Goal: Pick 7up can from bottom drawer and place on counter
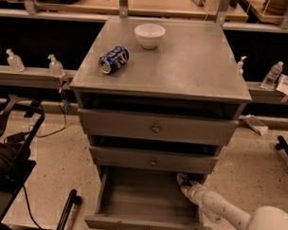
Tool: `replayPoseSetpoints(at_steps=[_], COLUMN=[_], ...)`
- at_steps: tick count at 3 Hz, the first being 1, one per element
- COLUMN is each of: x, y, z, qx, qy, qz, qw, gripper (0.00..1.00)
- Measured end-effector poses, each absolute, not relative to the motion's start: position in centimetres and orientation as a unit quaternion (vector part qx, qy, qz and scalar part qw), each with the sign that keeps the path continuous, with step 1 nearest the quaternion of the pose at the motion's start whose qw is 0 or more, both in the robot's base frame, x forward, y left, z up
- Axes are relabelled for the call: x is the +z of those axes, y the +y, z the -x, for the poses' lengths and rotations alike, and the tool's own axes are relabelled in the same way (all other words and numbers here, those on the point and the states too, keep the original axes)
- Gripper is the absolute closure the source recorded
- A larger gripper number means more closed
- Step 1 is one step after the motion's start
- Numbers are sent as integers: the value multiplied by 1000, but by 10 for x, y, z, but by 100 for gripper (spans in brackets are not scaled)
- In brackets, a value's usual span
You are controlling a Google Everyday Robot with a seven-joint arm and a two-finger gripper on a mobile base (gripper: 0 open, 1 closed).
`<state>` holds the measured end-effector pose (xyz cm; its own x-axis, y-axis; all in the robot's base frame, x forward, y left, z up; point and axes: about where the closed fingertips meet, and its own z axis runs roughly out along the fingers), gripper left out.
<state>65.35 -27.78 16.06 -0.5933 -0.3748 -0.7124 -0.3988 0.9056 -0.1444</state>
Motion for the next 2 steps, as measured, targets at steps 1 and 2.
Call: replayPoseSetpoints(at_steps=[1, 2], x=[160, 161], y=[-277, -277], z=[-653, -653], qx=[18, 18], qy=[893, 893], qz=[219, 219], qw=[393, 393], gripper=[58, 34])
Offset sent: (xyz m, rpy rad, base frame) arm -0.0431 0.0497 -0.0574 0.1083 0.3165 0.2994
